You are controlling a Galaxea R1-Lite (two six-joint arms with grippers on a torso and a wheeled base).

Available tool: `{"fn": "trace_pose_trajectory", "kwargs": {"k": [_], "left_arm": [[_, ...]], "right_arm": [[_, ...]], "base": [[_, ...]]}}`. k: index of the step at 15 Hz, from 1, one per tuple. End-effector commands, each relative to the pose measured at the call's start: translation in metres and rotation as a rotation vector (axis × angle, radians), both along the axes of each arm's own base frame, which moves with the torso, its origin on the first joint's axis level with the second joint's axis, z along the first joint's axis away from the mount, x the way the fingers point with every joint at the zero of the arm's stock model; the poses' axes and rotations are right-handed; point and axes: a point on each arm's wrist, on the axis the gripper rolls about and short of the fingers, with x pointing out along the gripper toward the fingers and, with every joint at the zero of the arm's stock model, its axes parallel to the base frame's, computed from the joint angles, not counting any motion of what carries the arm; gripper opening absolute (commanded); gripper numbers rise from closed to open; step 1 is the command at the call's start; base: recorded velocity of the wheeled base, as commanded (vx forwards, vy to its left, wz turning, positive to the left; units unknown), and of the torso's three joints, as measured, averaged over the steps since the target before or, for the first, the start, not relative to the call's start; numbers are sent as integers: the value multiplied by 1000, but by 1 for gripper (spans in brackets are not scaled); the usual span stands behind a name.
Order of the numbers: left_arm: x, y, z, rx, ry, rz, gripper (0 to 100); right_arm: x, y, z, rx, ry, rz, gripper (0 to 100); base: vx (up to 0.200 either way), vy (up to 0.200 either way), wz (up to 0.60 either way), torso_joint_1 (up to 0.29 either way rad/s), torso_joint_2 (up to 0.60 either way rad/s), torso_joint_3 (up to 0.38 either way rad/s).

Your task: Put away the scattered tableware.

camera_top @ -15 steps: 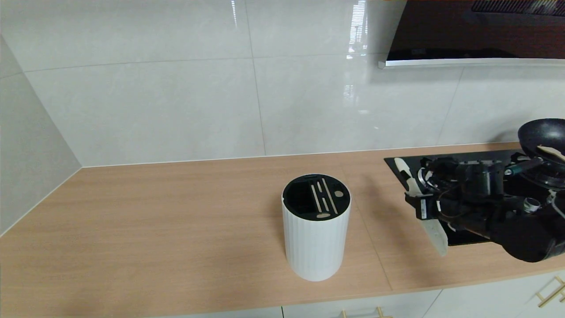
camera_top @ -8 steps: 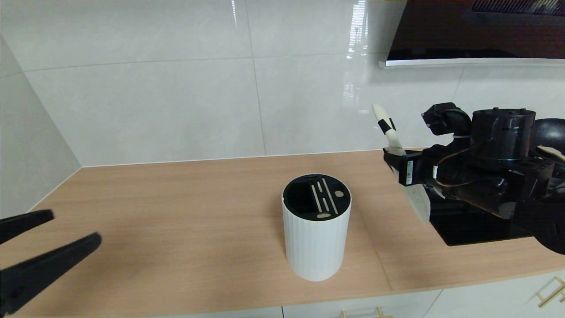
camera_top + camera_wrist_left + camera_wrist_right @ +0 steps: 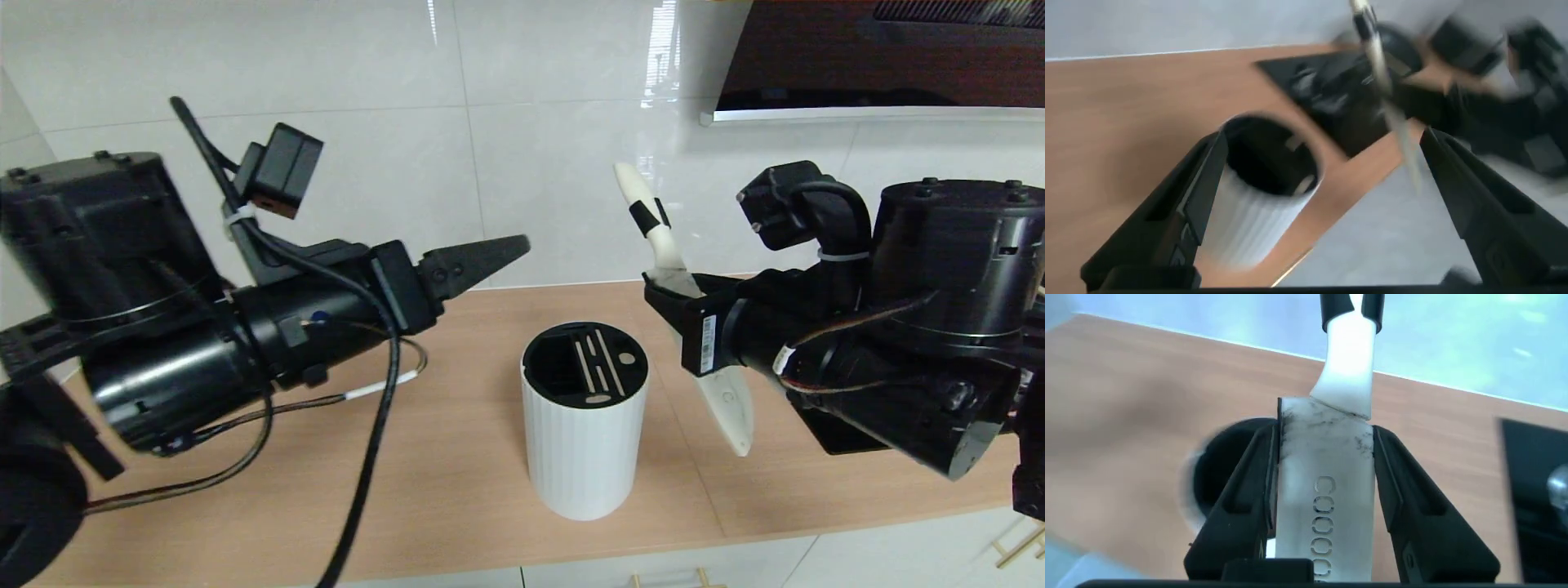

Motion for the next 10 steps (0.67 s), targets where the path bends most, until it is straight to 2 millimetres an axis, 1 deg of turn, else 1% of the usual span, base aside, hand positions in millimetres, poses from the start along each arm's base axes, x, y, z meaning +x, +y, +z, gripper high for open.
{"fn": "trace_pose_trajectory", "kwargs": {"k": [1,2,3,4,5,7,10], "left_arm": [[28,-33,-25,2,53,-41,100],[27,-35,-25,-1,54,-48,100],[26,-36,-25,-2,55,-49,100],[25,-42,-31,-9,89,-73,100],[24,-46,-32,-11,96,-88,100],[22,-48,-29,-17,91,-108,100],[20,-47,-25,-40,82,-125,100]], "right_arm": [[-13,12,0,29,14,57,0],[-17,17,-2,29,23,75,0],[-18,17,-2,28,24,76,0],[-23,23,-10,8,41,102,0],[-27,29,-12,2,48,124,0],[-30,36,-24,-30,68,133,0],[-34,39,-24,-29,67,139,0]], "base": [[0,0,0,0,0,0],[0,0,0,0,0,0],[0,0,0,0,0,0],[0,0,0,0,0,0],[0,0,0,0,0,0],[0,0,0,0,0,0],[0,0,0,0,0,0]]}}
